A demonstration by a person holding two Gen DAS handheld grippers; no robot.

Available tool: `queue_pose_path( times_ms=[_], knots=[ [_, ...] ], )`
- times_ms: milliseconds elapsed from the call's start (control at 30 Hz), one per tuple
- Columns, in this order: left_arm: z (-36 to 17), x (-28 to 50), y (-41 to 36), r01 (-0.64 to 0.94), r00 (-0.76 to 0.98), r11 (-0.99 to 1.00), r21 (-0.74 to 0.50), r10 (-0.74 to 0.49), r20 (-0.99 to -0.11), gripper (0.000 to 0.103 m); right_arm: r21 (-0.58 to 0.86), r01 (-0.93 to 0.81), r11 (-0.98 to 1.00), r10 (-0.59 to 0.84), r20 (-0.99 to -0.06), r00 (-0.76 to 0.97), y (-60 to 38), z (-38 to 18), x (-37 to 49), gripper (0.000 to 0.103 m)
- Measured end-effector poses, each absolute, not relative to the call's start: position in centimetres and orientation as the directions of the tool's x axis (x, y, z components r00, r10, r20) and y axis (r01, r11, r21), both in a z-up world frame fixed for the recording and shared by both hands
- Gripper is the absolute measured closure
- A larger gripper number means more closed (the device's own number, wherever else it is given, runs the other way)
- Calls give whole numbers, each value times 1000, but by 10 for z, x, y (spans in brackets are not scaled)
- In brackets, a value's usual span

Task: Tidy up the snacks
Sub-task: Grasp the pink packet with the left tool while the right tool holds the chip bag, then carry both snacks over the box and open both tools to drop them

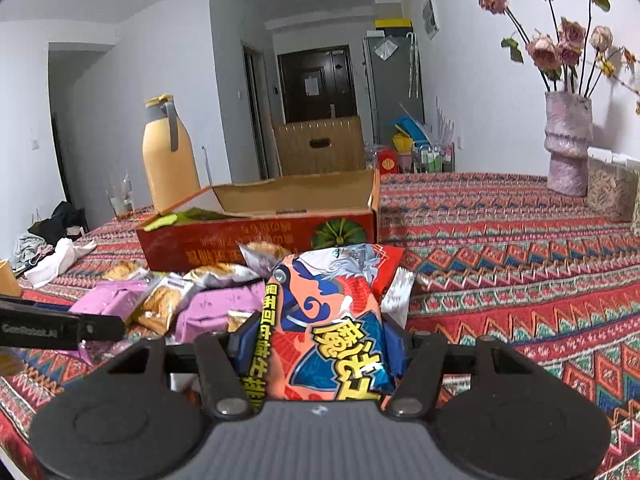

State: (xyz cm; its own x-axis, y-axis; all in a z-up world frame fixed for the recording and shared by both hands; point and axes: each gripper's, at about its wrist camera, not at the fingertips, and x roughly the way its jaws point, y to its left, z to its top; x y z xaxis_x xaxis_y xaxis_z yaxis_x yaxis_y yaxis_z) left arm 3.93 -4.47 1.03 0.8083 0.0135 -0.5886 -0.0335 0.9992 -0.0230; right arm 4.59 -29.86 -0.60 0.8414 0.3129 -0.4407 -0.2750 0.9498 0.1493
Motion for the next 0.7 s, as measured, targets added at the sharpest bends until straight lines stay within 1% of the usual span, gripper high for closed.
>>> queue_pose_path(
  times_ms=[333,700],
  knots=[
    [44,66,-36,-30,863,999,-25,13,-505,40,126,-274,954,301,-386,872,-283,26,64,44],
    [75,129,-32,-35,906,999,-39,15,-424,40,115,-273,955,297,-359,885,-264,50,122,44]
  ],
)
